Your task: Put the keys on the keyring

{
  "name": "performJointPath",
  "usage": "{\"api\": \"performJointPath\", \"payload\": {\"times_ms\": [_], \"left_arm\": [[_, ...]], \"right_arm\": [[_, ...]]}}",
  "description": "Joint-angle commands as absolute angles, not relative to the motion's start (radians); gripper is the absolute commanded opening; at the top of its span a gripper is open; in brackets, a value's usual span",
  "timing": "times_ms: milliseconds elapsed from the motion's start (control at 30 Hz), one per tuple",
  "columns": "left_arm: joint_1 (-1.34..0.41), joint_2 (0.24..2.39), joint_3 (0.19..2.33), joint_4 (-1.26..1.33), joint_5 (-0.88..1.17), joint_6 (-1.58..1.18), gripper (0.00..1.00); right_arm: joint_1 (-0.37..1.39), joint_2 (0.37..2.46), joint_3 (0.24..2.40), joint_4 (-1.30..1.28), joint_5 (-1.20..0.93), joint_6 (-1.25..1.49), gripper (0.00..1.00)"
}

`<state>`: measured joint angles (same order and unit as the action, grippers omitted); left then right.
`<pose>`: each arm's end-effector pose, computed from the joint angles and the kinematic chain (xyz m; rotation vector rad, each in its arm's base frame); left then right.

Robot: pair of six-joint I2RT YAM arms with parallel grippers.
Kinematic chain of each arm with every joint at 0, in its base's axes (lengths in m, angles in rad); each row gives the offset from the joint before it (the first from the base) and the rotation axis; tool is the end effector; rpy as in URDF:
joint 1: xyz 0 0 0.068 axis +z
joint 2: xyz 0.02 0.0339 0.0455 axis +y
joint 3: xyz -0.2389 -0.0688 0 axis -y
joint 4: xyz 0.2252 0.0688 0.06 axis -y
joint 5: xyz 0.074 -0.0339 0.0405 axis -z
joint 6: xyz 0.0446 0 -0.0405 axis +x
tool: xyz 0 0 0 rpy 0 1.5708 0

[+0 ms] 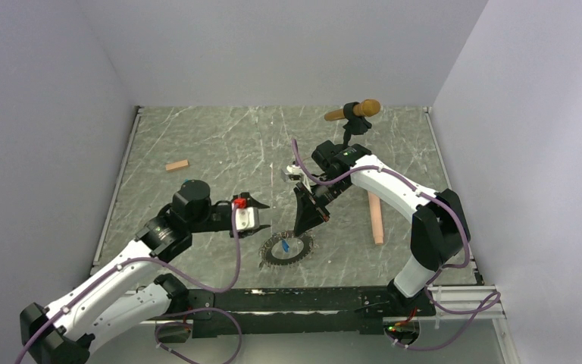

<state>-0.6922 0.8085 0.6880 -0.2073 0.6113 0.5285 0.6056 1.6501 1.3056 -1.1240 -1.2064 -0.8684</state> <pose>0.1303 -0.1412 0.2832 1.4016 1.2751 -0.6894 0.2068 0.1938 0.2426 -1.6818 1.7266 1.6289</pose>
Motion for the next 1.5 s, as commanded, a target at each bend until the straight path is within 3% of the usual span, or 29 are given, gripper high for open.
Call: {"api": "performJointPath", "payload": {"times_ms": [0, 167, 733, 1100, 1400, 1467], "left_arm": [[-0.691, 0.766, 0.724, -0.252, 0.772, 0.639, 0.53], [-0.71, 0.805, 0.818, -0.347, 0.841, 0.689, 0.53], [-0.861, 0.923, 0.844, -0.41, 0.675, 0.719, 0.45], [-0.865, 0.956, 0.821, -0.437, 0.503, 0.719, 0.23], [-0.864, 0.915, 0.794, -0.417, 0.506, 0.705, 0.06], [-0.864, 0.9, 0.781, -0.396, 0.518, 0.699, 0.07]], "right_arm": [[0.604, 1.638, 1.324, -1.121, -1.276, -0.887, 0.0], [0.604, 1.648, 1.33, -1.127, -1.277, -0.892, 0.0], [0.604, 1.648, 1.329, -1.131, -1.278, -0.896, 0.0], [0.604, 1.633, 1.318, -1.119, -1.273, -0.885, 0.0], [0.603, 1.635, 1.318, -1.121, -1.272, -0.888, 0.0], [0.604, 1.635, 1.316, -1.12, -1.273, -0.888, 0.0]]}}
